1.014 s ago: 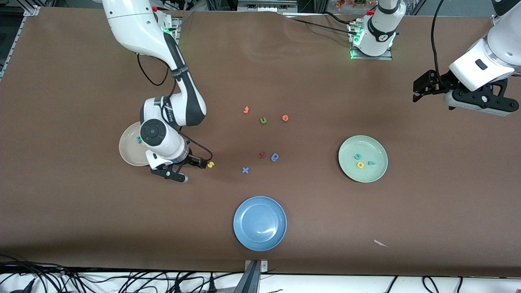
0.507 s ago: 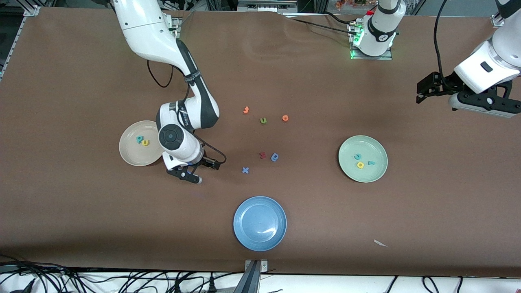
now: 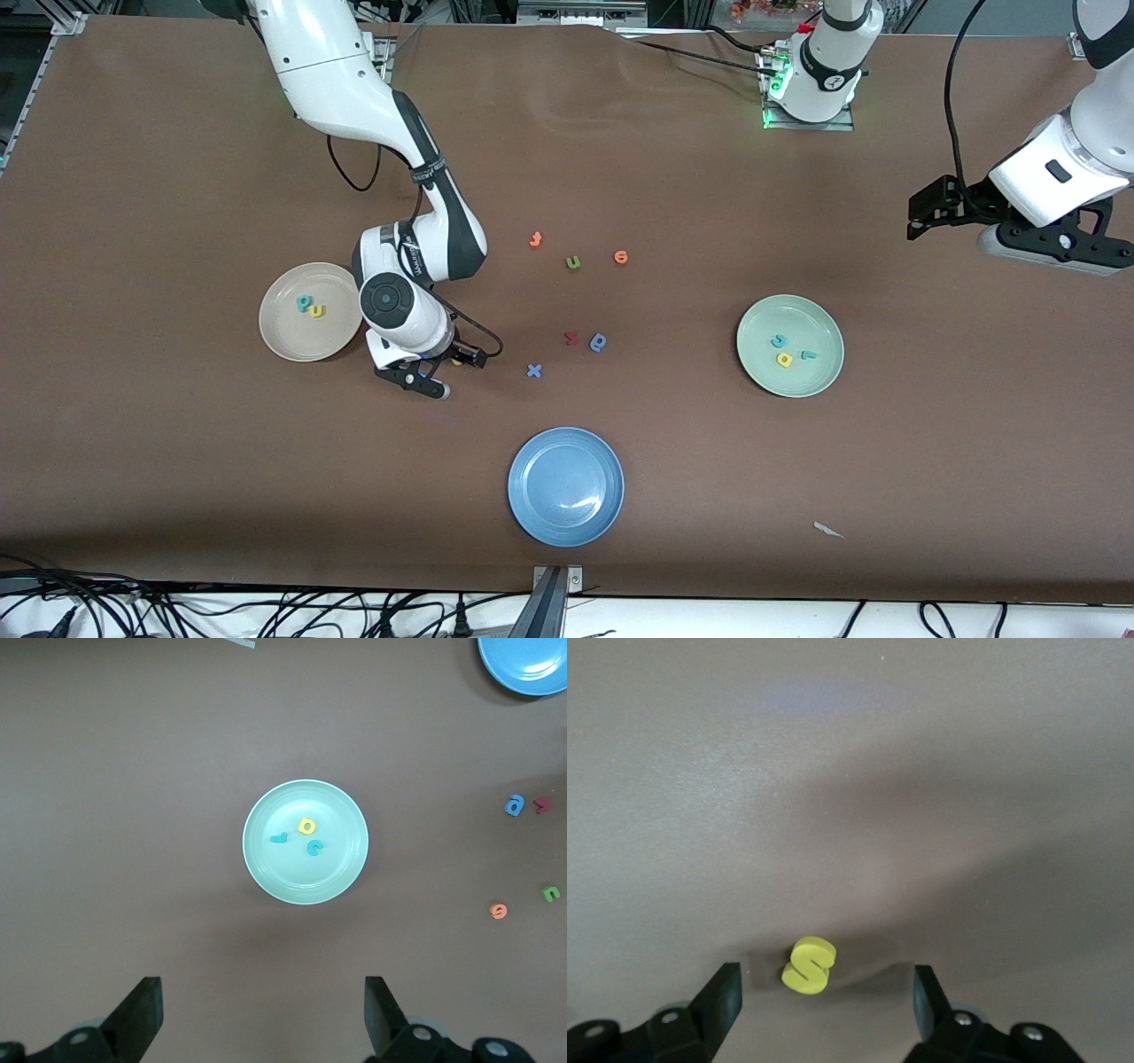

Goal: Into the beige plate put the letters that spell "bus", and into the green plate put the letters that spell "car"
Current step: 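Reach and grasp the yellow s with the right gripper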

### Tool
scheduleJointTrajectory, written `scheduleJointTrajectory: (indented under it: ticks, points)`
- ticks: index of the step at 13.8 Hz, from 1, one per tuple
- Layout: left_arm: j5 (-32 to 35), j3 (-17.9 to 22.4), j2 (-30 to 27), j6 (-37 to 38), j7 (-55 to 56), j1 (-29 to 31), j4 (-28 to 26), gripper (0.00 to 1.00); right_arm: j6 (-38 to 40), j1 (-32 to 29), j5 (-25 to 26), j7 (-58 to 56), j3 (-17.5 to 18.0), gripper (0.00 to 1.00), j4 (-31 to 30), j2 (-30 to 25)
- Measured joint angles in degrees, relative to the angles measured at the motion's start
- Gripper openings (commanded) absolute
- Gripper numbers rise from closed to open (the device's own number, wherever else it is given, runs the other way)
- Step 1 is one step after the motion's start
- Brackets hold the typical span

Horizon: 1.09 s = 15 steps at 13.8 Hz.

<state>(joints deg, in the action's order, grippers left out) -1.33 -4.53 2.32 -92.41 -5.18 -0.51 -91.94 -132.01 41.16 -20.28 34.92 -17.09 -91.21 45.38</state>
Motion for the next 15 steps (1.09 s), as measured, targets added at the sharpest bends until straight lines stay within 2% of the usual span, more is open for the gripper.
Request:
scheduleJointTrajectory:
  ticks: [3, 6, 12, 15]
  points:
    - [0.0, 0.1, 0.0, 0.0, 0.0, 0.2, 0.5, 1.0, 0.0, 0.0, 0.0, 0.1, 0.0, 0.65, 0.0, 0.3]
    - [0.0, 0.1, 0.0, 0.0, 0.0, 0.5, 0.5, 1.0, 0.0, 0.0, 0.0, 0.1, 0.0, 0.55, 0.3, 0.3]
    - [0.0, -0.1, 0.0, 0.1, 0.0, 0.4, 0.5, 1.0, 0.0, 0.0, 0.0, 0.1, 0.1, 0.42, 0.9, 0.3]
    - [0.0, 0.0, 0.0, 0.1, 0.0, 0.4, 0.5, 1.0, 0.0, -0.1, -0.1, 0.1, 0.1, 0.27, 0.9, 0.4]
